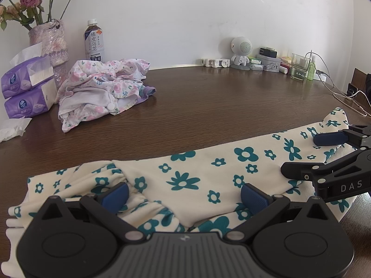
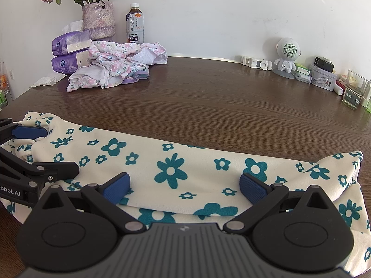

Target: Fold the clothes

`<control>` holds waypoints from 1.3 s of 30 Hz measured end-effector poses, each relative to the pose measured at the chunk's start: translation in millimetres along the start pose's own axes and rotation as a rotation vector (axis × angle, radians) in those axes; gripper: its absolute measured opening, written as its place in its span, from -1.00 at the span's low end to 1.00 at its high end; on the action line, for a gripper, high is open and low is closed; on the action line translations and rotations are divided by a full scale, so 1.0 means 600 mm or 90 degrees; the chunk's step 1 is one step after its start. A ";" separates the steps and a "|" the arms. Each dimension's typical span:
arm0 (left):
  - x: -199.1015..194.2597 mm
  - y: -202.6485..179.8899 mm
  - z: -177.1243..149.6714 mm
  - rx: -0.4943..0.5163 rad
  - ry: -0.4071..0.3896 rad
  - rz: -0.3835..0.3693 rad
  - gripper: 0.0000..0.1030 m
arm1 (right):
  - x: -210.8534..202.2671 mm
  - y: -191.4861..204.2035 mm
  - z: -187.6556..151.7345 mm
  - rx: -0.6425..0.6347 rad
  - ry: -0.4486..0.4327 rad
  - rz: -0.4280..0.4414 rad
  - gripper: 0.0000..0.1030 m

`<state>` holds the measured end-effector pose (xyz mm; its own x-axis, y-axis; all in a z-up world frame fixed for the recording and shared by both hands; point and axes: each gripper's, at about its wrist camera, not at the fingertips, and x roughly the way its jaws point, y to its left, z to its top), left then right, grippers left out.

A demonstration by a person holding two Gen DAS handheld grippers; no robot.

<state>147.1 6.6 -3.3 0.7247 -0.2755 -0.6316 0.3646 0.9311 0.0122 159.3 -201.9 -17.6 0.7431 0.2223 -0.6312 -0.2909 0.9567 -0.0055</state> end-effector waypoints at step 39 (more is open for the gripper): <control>0.001 -0.003 0.001 0.004 0.003 0.006 1.00 | 0.000 0.000 0.000 0.000 0.000 0.000 0.99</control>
<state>147.2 4.7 -3.4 0.7253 -0.2660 -0.6350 0.3620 0.9319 0.0231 159.3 -201.9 -17.4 0.7431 0.2223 -0.6312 -0.2908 0.9568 -0.0054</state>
